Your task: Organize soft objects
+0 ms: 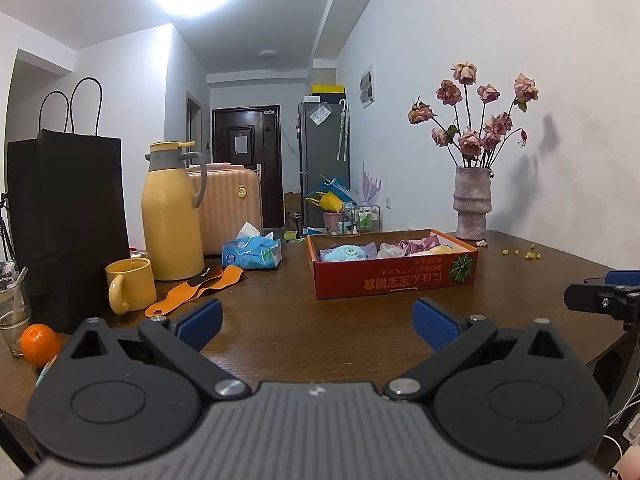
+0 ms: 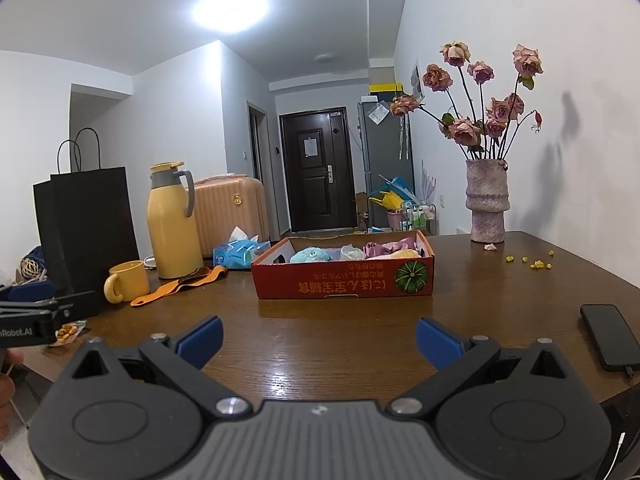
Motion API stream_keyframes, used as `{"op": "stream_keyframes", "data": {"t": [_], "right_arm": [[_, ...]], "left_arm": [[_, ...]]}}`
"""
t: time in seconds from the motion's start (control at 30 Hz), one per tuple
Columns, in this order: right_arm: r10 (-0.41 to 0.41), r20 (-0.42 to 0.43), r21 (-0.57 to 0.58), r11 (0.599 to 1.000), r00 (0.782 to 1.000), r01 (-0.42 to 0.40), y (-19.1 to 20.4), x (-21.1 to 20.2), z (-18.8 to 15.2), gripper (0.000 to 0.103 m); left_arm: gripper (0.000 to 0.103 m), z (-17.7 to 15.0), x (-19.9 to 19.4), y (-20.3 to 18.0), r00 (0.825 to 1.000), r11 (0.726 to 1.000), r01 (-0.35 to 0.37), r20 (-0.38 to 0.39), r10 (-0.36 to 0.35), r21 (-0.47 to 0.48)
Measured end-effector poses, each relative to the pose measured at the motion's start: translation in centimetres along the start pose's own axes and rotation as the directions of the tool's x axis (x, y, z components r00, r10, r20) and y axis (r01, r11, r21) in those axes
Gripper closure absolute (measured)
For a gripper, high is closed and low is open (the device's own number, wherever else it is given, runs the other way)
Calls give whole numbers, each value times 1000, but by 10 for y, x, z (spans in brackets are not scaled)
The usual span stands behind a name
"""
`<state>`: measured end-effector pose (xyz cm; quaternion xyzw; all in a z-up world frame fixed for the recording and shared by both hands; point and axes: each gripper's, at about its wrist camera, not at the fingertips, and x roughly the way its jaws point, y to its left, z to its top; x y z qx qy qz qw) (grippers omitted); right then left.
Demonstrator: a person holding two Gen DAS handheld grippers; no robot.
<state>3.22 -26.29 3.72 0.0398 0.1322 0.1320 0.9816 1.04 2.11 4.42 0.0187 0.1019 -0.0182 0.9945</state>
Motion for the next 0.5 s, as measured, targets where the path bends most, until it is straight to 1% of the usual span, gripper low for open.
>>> {"op": "stream_keyframes", "data": {"t": [0.23,0.5], "right_arm": [[1,4,-9,1000,1000,-1,1,0,-1,0],[1,5,-12,1000,1000,-1,2,0,-1,0]], "left_arm": [[0,0,-1,-1,1000,1000,-11,19,11,-3],[0,-1,-5,-2,999,1000,-5,35,5,-1]]}}
